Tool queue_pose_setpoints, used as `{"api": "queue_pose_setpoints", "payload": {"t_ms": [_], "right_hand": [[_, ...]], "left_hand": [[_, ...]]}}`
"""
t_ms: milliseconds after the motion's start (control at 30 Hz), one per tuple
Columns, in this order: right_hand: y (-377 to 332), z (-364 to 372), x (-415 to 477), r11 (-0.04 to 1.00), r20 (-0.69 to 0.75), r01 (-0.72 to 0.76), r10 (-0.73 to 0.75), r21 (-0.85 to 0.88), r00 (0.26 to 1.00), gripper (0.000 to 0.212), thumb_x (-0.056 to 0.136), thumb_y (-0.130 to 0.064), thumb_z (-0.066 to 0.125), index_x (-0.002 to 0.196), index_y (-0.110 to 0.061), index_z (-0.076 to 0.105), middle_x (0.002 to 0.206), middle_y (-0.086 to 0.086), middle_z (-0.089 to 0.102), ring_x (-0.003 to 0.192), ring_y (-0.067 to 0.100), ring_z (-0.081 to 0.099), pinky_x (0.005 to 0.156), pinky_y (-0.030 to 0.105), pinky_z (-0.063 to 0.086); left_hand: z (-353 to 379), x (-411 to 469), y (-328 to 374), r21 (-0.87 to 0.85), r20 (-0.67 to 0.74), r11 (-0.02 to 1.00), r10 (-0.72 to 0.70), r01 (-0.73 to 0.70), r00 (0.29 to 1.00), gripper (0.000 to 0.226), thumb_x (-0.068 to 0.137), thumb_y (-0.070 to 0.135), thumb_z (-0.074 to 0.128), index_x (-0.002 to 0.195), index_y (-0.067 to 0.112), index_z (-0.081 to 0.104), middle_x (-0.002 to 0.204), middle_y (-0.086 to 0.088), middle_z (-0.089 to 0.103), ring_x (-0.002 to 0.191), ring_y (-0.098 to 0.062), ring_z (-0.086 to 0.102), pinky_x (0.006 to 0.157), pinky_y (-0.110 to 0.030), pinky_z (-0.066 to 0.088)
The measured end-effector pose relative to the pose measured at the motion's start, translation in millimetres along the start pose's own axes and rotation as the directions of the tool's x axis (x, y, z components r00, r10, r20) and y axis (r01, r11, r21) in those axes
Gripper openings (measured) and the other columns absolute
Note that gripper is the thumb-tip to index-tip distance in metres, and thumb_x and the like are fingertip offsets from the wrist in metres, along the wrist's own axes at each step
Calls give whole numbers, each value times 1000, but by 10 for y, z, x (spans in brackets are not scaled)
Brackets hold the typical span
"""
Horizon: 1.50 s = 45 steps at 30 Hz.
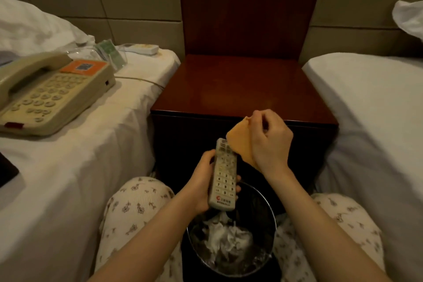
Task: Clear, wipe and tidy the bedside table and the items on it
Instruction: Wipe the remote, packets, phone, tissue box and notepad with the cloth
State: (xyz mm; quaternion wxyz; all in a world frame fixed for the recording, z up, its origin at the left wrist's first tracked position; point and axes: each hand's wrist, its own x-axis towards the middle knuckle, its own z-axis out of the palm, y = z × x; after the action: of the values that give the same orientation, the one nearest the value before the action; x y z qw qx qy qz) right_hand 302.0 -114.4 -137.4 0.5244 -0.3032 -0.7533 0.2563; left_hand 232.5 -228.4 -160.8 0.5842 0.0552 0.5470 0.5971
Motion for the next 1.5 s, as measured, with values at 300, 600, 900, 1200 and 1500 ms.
{"api": "queue_pose_setpoints", "payload": {"t_ms": [300,600,900,1200,1500], "right_hand": [[49,124,-486,993,721,-84,114,-77,683,40,91,-49,49,123,-24,48,113,0,54,101,17,55,86,37,48],[-57,94,-600,992,643,-111,119,-52,756,34,94,-27,54,127,-25,50,117,-5,52,105,10,52,89,26,44],[-84,-12,-493,948,770,-316,169,45,615,14,87,-19,62,97,-28,65,86,-7,65,80,4,61,68,17,48],[-63,-94,-334,974,936,-210,154,-89,318,15,82,-16,64,91,-28,68,76,-12,61,64,-3,55,59,15,43],[11,-134,-323,994,855,-79,106,-77,508,21,80,-14,61,80,-35,61,64,-12,57,59,-2,54,54,18,39]], "left_hand": [[-50,76,-131,-259,-75,965,10,-30,997,41,97,33,34,97,6,64,78,-16,68,75,-28,63,61,-36,49],[-88,81,-144,-184,-82,981,38,-53,996,40,98,33,34,81,10,62,69,-10,64,65,-24,61,60,-32,49],[-134,149,-132,-248,-193,968,-14,-35,981,44,99,35,35,77,8,61,63,-10,61,60,-24,58,53,-29,49],[-152,152,-209,-134,-284,989,-102,65,953,46,100,38,36,72,7,56,40,-7,57,38,-21,58,34,-19,44],[-66,157,-273,55,-190,998,26,-16,981,58,99,50,21,95,12,65,81,-13,67,78,-24,62,78,-37,49]]}}
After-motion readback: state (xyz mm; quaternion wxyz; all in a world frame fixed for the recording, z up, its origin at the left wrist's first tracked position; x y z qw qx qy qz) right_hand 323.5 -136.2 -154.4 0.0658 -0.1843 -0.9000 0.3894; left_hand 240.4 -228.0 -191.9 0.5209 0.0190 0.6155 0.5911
